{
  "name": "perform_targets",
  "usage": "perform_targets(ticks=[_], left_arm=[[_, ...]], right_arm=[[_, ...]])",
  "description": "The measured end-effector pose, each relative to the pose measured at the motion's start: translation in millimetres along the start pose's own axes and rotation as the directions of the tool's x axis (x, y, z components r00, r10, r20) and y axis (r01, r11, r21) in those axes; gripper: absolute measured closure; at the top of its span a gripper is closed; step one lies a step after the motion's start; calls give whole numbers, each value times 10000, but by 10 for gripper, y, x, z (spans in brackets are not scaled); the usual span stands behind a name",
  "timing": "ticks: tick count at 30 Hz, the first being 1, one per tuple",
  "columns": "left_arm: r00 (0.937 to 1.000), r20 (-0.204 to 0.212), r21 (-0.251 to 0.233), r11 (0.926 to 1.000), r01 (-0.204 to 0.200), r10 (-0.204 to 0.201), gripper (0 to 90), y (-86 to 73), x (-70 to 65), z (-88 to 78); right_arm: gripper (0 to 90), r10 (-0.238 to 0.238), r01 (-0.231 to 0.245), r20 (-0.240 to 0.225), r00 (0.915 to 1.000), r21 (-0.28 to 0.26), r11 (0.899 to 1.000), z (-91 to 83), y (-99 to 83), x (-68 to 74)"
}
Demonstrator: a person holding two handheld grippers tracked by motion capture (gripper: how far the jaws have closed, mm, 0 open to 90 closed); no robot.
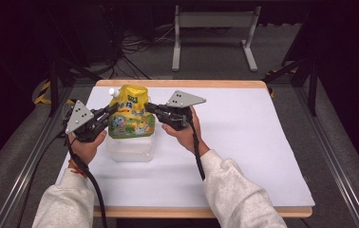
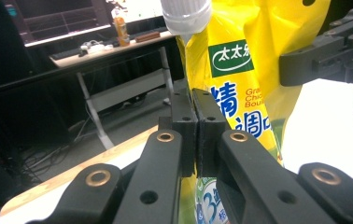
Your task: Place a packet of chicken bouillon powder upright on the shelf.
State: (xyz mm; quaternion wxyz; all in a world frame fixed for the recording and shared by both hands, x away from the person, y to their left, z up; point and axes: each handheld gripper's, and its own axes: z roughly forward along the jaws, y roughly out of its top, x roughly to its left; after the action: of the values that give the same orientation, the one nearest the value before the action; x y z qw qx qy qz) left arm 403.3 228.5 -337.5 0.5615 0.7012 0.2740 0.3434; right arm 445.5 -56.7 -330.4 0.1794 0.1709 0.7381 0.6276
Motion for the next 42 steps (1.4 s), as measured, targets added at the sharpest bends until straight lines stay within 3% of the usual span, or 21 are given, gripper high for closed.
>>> perform_targets(ticks=[3, 7, 17, 22, 25, 29, 32, 35, 37, 42], left_arm=[[9996, -8, -41, 9996, -278, 278, 883, 79, -6, 5], [9998, -57, -176, 9997, -174, 173, 868, 107, 16, 35], [9994, -35, -290, 9990, 340, -342, 831, 1, 120, 168], [9997, 17, -124, 9997, 226, -225, 820, -52, 114, 194], [9998, 44, -219, 9995, 214, -213, 821, -61, 99, 171], [9999, 121, -186, 9998, 79, -76, 826, -47, 58, 154], [9988, 424, -299, 9992, 273, -260, 827, -51, 37, 109], [9986, 524, -311, 9994, 133, -116, 824, -28, 13, 89], [9986, 524, -212, 9997, -76, 87, 824, -2, -3, 111], [9959, 735, -87, 9986, -515, 520, 817, 54, -66, 185]], right_arm=[[900, 110, -106, 140, 9998, -287, 9995, -6, 31, -29], [900, 63, -49, 288, 9996, -478, 9988, -13, 86, -68], [900, 13, 6, 405, 9992, -473, 9989, 91, 22, -135], [900, 34, -14, 484, 9988, -427, 9991, 121, -17, -161], [900, 259, -240, 331, 9991, -577, 9980, 116, -48, -179], [900, 217, -202, 267, 9994, -542, 9983, 115, -69, -153], [900, 277, -269, 118, 9995, -659, 9975, 57, -97, -140], [900, 555, -550, 34, 9985, -794, 9953, 13, -144, -124], [900, 410, -403, 72, 9991, -752, 9964, -17, -194, -76], [900, 949, -942, 39, 9955, -909, 9914, -101, -298, -118]])
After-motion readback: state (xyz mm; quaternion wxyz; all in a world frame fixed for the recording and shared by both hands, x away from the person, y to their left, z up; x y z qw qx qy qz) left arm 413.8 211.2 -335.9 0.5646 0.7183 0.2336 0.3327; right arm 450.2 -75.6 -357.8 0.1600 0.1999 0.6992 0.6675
